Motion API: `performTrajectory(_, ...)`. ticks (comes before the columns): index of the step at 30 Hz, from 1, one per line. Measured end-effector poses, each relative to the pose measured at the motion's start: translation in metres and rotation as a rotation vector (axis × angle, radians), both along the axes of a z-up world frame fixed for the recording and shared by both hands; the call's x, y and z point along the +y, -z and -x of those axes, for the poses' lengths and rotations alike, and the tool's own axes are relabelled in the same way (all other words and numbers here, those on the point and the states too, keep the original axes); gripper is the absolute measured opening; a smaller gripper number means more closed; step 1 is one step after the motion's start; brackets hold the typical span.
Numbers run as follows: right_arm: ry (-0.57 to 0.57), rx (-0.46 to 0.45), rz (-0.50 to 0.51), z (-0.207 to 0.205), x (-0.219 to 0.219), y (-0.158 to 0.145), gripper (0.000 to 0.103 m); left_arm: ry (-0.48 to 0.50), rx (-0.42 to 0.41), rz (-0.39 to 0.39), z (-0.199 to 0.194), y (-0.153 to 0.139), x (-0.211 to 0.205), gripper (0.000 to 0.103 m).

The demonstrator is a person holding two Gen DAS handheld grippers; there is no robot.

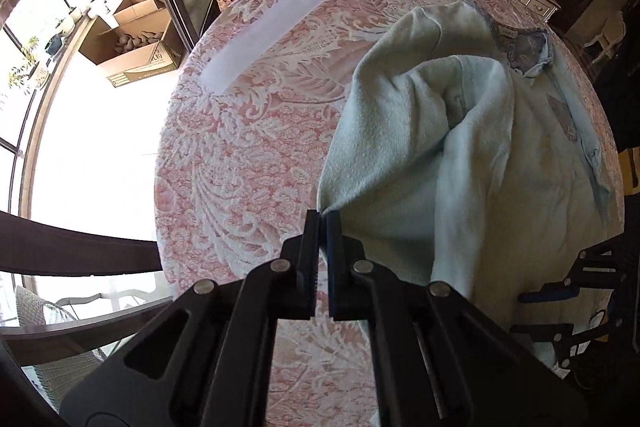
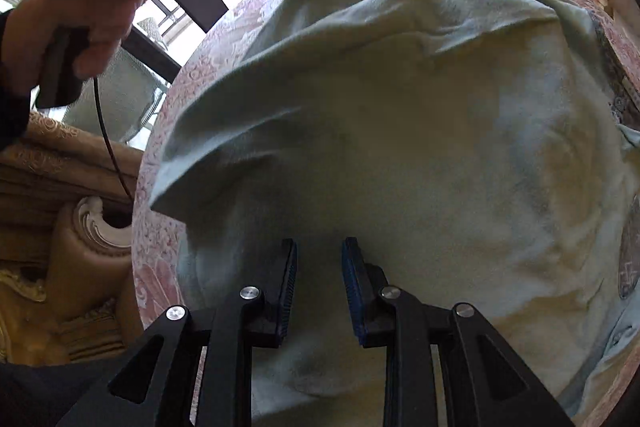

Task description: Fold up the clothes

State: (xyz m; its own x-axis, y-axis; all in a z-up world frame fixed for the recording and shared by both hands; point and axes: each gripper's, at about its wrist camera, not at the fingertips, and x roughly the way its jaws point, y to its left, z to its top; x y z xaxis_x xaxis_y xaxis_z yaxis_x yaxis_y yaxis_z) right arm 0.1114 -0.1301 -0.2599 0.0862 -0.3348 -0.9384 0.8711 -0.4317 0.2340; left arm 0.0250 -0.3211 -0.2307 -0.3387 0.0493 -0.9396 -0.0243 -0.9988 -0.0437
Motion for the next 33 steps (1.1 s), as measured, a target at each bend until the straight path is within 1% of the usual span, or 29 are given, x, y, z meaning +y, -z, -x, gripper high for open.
performTrajectory(4,-0.105,0.133,-0.03,-0.023,-0.002,0.001,0.025,0.019,0.012,0.122,0.01,-0.012,-0.02,0.004)
performTrajectory(5,-0.129,0.165,-0.035,-0.029,-0.003,0.001,0.025,0.01,0.018,0.139,0.014,-0.015,-0.026,0.004)
performTrajectory(7,-0.15,0.198,-0.036,-0.035,-0.002,0.002,0.025,0.0,0.025,0.17,0.023,-0.016,-0.037,0.004)
performTrajectory(8,-0.147,0.195,-0.032,-0.036,-0.001,0.002,0.025,-0.004,0.023,0.18,0.027,-0.016,-0.042,0.004)
performTrajectory(10,-0.141,0.187,-0.025,-0.036,0.0,0.002,0.026,-0.031,-0.005,0.143,0.033,-0.008,-0.053,0.005)
performTrajectory(12,-0.154,0.174,-0.013,-0.038,0.001,0.002,0.029,-0.058,-0.034,0.106,0.039,-0.001,-0.065,0.005)
performTrajectory(13,-0.167,0.166,-0.007,-0.04,0.001,0.003,0.036,-0.081,-0.039,0.067,0.041,0.001,-0.072,0.005)
performTrajectory(14,-0.181,0.159,-0.001,-0.042,0.001,0.003,0.048,-0.129,-0.02,-0.029,0.039,-0.002,-0.08,0.005)
performTrajectory(15,-0.2,0.157,-0.002,-0.045,0.0,0.003,0.053,-0.178,0.003,-0.117,0.036,-0.005,-0.089,0.005)
performTrajectory(16,-0.21,0.168,-0.009,-0.048,-0.001,0.004,0.056,-0.23,0.031,-0.178,0.031,-0.01,-0.098,0.006)
performTrajectory(17,-0.219,0.179,-0.016,-0.051,-0.002,0.004,0.056,-0.276,0.044,-0.218,0.024,-0.013,-0.105,0.007)
performTrajectory(18,-0.225,0.184,-0.021,-0.054,-0.002,0.004,0.057,-0.311,0.047,-0.242,0.015,-0.015,-0.109,0.007)
performTrajectory(20,-0.19,0.133,-0.006,-0.047,0.0,0.003,0.057,-0.348,0.025,-0.289,-0.003,-0.012,-0.112,0.007)
performTrajectory(22,-0.146,0.088,0.011,-0.039,0.004,0.002,0.056,-0.353,-0.006,-0.325,-0.023,-0.005,-0.107,0.007)
performTrajectory(24,-0.143,0.076,0.024,-0.037,0.007,0.003,0.056,-0.343,-0.029,-0.337,-0.04,0.005,-0.097,0.007)
performTrajectory(25,-0.144,0.073,0.029,-0.037,0.008,0.003,0.056,-0.334,-0.044,-0.335,-0.045,0.012,-0.091,0.007)
performTrajectory(27,-0.158,0.096,0.024,-0.042,0.009,0.004,0.056,-0.329,-0.063,-0.347,-0.052,0.024,-0.082,0.007)
performTrajectory(31,-0.17,0.114,0.011,-0.046,0.008,0.004,0.058,-0.314,-0.027,-0.4,-0.059,0.029,-0.075,0.008)
performTrajectory(33,-0.168,0.112,0.008,-0.046,0.013,0.006,0.058,-0.307,-0.02,-0.436,-0.061,0.031,-0.075,0.012)
